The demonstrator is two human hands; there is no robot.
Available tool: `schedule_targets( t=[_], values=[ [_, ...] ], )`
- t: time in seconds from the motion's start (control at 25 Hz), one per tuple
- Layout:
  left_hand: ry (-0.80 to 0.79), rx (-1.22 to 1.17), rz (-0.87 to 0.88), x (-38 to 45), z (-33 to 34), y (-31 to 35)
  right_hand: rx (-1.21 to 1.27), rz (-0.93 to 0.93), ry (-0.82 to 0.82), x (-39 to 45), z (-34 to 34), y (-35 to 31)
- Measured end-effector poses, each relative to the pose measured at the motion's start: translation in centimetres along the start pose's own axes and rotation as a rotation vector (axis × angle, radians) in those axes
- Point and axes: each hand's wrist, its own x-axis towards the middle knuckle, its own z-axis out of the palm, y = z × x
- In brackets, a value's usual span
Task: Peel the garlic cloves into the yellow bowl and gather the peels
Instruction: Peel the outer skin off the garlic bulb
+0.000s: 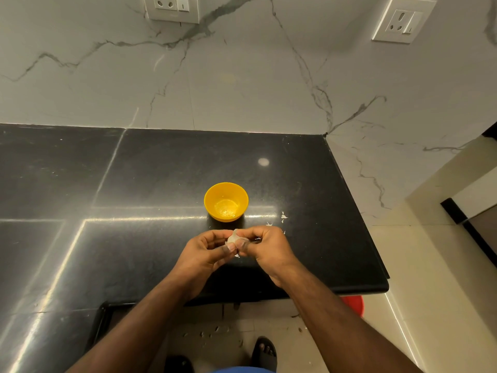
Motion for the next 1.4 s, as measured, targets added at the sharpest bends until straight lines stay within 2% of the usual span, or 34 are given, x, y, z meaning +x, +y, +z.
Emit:
schedule_targets(
  t=[0.16, 0.36, 0.44, 0.56, 0.76, 0.92, 0.96, 1.08, 1.12, 1.28, 1.4],
  values=[
    [0.012, -0.019, -0.009, 0.1, 0.0, 0.0, 0.008, 0.002, 0.084, -0.3, 0.0, -0.5],
    [0.042, -0.222, -0.062, 0.5, -0.4, -0.4, 0.123, -0.008, 0.121, 0.1, 0.1, -0.3],
    [0.041, -0.27, -0.083, 0.5, -0.3, -0.6, 0.024, -0.041, 0.123, 0.3, 0.1, 0.0],
    [0.073, -0.305, -0.118, 0.4, -0.4, -0.4, -0.26, -0.116, 0.175, 0.6, -0.7, 0.2],
    [0.102, -0.285, -0.143, 0.3, -1.1, 0.0, -0.586, -0.157, 0.08, 0.8, -2.7, -1.1],
    [0.11, -0.231, -0.129, 0.6, -0.9, -0.1, -0.637, -0.416, 0.296, 0.6, -2.4, -1.8],
    [0.102, -0.214, -0.114, 0.6, -0.9, -0.1, -0.59, -0.408, 0.25, 0.5, -2.1, -1.9],
    [0.038, -0.191, -0.066, 0.6, -0.7, 0.2, -0.488, -0.255, -0.057, 0.0, -0.4, -1.7],
    [0.023, -0.194, -0.06, 0.6, -0.6, 0.2, -0.485, -0.248, -0.068, 0.0, 0.1, -1.4],
    [0.05, -0.235, -0.071, 0.7, -0.6, -0.1, -0.499, -0.305, 0.105, 0.4, 0.5, -0.7],
    [0.06, -0.208, -0.101, 0.7, -1.0, -0.1, -0.598, -0.364, 0.063, 0.7, 0.3, -0.5]
  ],
)
